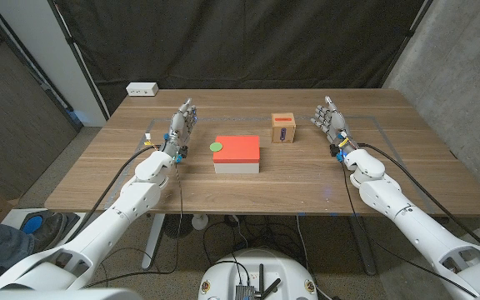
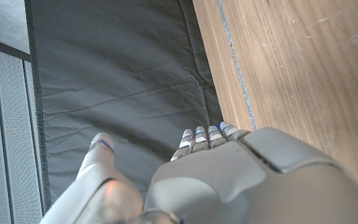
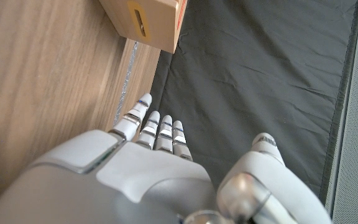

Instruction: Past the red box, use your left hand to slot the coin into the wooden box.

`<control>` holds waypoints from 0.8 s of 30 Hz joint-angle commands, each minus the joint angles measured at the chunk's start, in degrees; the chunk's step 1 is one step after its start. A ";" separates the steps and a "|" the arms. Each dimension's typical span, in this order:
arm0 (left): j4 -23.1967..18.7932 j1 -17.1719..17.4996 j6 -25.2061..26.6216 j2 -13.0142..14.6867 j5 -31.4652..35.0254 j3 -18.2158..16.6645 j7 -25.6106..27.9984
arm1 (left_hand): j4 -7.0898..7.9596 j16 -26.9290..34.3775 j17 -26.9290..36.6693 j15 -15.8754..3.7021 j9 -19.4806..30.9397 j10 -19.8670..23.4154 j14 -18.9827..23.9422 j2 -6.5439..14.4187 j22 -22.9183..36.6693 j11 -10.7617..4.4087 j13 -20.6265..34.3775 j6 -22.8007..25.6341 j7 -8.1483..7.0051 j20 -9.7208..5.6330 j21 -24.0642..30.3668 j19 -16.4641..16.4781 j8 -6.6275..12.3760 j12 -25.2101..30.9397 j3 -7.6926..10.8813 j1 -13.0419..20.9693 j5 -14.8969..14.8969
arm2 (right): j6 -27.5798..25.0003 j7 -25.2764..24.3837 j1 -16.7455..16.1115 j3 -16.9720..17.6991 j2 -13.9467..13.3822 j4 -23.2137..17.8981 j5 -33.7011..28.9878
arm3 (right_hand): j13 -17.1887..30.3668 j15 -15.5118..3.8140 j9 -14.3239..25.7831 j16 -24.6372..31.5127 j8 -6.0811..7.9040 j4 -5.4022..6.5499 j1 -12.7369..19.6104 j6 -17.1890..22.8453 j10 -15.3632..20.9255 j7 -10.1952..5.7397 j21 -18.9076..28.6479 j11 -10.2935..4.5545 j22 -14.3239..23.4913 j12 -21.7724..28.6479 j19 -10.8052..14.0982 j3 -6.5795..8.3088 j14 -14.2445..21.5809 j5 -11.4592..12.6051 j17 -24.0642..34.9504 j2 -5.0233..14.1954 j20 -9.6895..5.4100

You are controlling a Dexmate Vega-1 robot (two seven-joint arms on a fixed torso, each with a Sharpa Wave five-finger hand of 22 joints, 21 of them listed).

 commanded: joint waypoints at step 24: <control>-11.20 7.71 1.45 5.13 2.39 -2.59 6.93 | -0.47 1.90 0.26 -0.88 0.30 7.23 7.86 1.74 0.18 -1.11 0.15 7.41 -0.74 -2.51 2.20 7.13 1.53 2.40 1.27 1.75 0.14 | 2.37 -7.34 -5.97 0.28 -2.84 -10.37 -6.57 | 0.11 0.67 0.31 0.63 0.90 -0.75 0.77 1.51 1.67 0.06 0.25 0.11 0.12 0.92 1.45 0.50 1.21 0.28 0.05 0.77 0.45</control>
